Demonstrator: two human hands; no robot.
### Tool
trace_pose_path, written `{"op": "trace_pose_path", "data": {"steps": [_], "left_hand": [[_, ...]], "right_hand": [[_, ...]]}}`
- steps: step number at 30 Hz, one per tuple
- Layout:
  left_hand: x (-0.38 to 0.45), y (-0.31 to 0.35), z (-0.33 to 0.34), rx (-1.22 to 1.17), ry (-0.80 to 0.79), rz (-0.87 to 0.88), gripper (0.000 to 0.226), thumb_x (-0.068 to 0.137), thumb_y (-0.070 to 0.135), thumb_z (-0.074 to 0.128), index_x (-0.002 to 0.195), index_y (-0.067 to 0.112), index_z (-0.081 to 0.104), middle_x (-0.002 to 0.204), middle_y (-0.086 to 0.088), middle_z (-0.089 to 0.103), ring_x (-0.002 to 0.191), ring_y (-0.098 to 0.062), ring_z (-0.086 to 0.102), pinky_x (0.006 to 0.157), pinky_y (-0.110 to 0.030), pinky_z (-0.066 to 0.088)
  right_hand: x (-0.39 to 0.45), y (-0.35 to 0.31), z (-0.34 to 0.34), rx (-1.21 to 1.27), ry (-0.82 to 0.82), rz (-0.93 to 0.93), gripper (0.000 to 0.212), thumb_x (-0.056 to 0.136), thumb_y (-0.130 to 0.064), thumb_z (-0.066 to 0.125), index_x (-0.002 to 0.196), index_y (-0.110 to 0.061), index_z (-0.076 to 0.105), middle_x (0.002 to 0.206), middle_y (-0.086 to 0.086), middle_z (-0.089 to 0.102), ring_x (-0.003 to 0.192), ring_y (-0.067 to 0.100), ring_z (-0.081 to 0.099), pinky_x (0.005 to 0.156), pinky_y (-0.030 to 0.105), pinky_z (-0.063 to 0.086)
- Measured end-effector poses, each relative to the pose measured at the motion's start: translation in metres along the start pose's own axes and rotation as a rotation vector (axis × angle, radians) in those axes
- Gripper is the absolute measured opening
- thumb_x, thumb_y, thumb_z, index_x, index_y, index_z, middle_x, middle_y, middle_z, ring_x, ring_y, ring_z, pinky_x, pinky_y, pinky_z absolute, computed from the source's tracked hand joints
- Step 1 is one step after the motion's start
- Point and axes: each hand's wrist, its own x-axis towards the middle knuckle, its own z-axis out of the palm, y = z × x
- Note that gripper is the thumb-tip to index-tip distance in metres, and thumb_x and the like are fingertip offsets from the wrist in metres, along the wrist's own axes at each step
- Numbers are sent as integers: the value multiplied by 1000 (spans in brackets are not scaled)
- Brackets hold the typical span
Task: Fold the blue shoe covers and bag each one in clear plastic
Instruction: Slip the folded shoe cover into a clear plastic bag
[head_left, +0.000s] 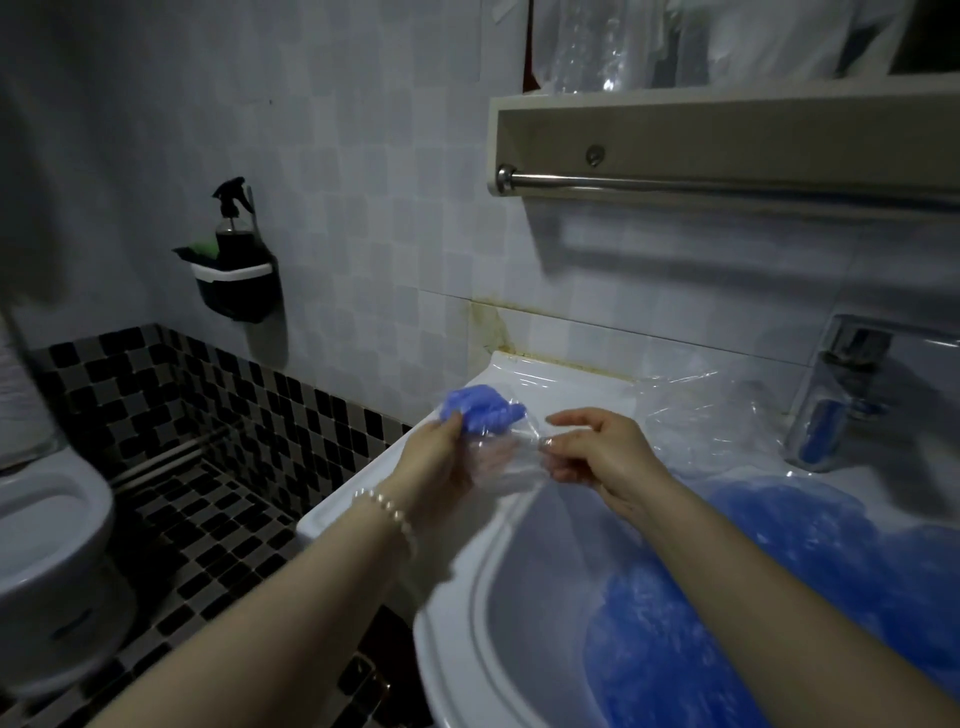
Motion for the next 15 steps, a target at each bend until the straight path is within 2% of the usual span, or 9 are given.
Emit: {"op": "trace_pose_path", "data": {"steps": [1, 3, 5, 6, 8, 10, 12, 14, 15], "left_hand": [[8, 7, 3, 54, -73, 5, 49, 105, 27, 26, 103, 5, 70, 123, -17, 61, 103, -26, 61, 80, -34, 54], [22, 20, 13, 201, -143, -64, 51, 100, 44, 34, 136, 9, 45, 132, -14, 53, 114, -32, 55, 89, -39, 50], [37, 18, 17, 402, 21, -59, 72, 93, 48, 50, 149, 18, 16, 144, -10, 39, 125, -32, 47, 100, -44, 41], [42, 13, 18, 531, 87, 9, 79, 91, 46, 55, 150, 20, 11, 150, -10, 31, 132, -29, 40, 105, -43, 37], [41, 2, 18, 700, 112, 137, 74, 90, 38, 59, 149, 18, 20, 152, -12, 29, 136, -24, 35, 109, -38, 34], [34, -5, 13, 787, 110, 182, 62, 90, 30, 61, 144, 16, 33, 145, -12, 39, 128, -25, 44, 104, -37, 40], [27, -7, 6, 915, 115, 234, 46, 88, 21, 64, 132, 12, 50, 133, -10, 53, 115, -23, 55, 96, -35, 46], [18, -6, 5, 1070, 75, 299, 26, 85, 15, 65, 111, 11, 66, 113, -7, 66, 97, -19, 62, 86, -30, 50], [14, -5, 6, 1120, 44, 317, 17, 84, 13, 66, 100, 12, 70, 100, -4, 69, 87, -16, 62, 78, -26, 50]], "right_hand": [[5, -1, -4, 29, 75, -44, 20, 78, 13, 63, 85, -7, 60, 65, 14, 61, 44, 16, 58, 44, 21, 51], [16, -1, -13, 67, 207, -109, 18, 79, 11, 65, 80, -6, 57, 69, 15, 60, 48, 18, 59, 47, 21, 52], [26, 1, -22, 72, 237, -87, 14, 82, 3, 67, 77, -5, 57, 75, 14, 58, 55, 23, 60, 52, 23, 56], [29, 4, -27, 32, 216, -44, 12, 84, -5, 69, 78, -3, 58, 76, 15, 57, 58, 25, 60, 57, 26, 58], [32, 9, -36, -226, 171, 46, 29, 86, -23, 69, 86, 5, 60, 76, 15, 54, 58, 29, 62, 70, 38, 59], [28, 4, -45, -628, 164, 23, 40, 86, -28, 67, 98, 10, 61, 72, 15, 57, 60, 34, 67, 75, 41, 56], [16, -14, -51, -887, 121, -64, 29, 85, -21, 68, 98, 4, 66, 73, 16, 66, 60, 31, 68, 65, 35, 57], [-3, -38, -53, -1037, -60, -63, 16, 82, -18, 72, 89, -4, 69, 77, 13, 68, 57, 24, 66, 50, 28, 54], [-13, -46, -51, -1146, -191, -28, 13, 80, -19, 74, 85, -7, 70, 80, 11, 69, 58, 22, 66, 49, 25, 51]]}}
